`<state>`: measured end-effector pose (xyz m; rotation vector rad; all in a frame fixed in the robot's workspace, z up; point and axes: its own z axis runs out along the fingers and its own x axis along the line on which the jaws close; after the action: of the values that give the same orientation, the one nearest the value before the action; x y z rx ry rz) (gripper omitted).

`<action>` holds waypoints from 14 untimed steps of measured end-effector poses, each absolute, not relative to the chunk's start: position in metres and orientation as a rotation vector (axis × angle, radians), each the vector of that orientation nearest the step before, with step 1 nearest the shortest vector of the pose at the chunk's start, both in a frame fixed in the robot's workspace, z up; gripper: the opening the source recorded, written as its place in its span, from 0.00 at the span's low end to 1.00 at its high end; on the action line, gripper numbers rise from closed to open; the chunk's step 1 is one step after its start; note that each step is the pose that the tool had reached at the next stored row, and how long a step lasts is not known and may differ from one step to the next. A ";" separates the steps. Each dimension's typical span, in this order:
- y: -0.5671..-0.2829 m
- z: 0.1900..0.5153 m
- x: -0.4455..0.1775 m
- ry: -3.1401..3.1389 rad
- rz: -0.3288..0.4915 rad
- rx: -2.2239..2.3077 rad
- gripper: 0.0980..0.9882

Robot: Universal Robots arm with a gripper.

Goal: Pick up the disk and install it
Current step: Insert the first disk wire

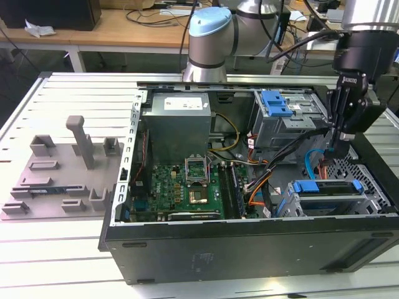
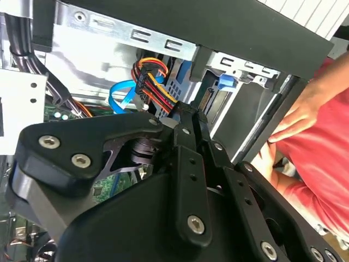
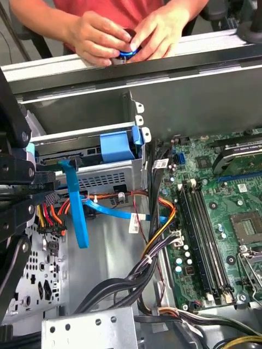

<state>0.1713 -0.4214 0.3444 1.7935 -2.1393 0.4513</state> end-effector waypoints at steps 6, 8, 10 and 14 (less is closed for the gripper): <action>-0.441 0.350 0.171 -2.189 0.365 1.838 0.08; -0.445 0.354 0.171 -2.198 0.349 1.847 0.08; -0.449 0.356 0.170 -2.201 0.344 1.850 0.08; -0.451 0.358 0.166 -2.180 0.346 1.881 0.08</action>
<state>0.1660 -0.4514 0.3583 1.8811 -2.1800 0.3461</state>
